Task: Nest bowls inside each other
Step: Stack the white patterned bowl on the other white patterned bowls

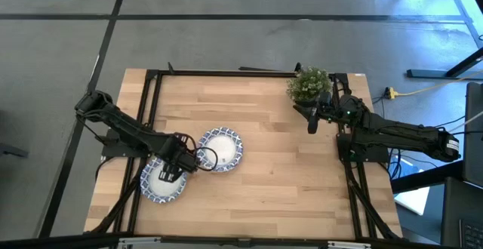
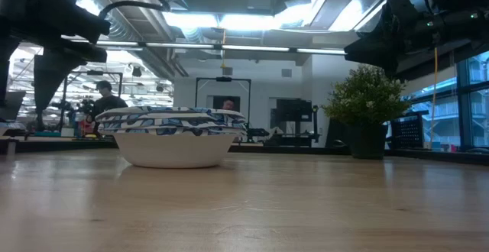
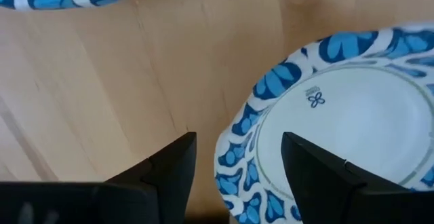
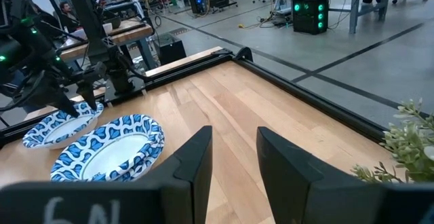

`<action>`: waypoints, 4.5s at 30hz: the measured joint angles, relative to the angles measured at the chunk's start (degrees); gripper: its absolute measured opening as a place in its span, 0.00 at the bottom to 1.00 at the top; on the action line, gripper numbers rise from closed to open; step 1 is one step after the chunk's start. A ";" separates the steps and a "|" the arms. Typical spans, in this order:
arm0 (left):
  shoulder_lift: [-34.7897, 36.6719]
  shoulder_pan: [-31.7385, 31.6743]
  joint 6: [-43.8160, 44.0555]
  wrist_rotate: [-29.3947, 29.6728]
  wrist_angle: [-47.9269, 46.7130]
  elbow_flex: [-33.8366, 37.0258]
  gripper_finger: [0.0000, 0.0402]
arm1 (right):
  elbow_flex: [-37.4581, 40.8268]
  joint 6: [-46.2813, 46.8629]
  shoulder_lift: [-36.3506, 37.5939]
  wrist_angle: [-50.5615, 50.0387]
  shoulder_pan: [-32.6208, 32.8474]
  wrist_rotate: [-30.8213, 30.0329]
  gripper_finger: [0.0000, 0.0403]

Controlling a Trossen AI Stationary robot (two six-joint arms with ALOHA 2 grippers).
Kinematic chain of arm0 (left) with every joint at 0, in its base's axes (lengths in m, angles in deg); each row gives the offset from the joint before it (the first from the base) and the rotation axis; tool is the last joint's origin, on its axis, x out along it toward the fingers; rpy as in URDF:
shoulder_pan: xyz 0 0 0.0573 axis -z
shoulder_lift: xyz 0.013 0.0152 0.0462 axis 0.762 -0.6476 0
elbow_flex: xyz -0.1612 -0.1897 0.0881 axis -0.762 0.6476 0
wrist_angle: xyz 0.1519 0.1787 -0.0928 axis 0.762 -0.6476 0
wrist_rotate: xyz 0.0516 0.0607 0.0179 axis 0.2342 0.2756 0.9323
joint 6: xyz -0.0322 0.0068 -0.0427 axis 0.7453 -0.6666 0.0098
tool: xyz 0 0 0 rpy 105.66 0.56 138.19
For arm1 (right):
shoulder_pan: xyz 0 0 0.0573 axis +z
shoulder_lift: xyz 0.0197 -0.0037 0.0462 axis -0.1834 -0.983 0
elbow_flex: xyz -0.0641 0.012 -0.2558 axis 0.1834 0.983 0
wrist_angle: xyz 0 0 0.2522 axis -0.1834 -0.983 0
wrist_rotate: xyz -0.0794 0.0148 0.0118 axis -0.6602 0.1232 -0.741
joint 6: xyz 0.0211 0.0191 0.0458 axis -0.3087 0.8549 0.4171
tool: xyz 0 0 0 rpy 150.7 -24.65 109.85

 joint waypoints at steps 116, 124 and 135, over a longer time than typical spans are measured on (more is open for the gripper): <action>3.77 -43.81 5.49 -32.02 24.82 1.88 0.00 | 0.00 1.17 0.13 -0.04 0.02 4.07 0.29; -2.64 -43.88 5.16 -30.97 25.02 1.88 0.00 | 0.00 -0.13 0.13 -0.05 0.02 4.06 0.29; -3.78 -43.85 2.24 -29.15 25.18 1.86 0.08 | 0.00 -0.19 0.13 -0.07 0.03 4.04 0.29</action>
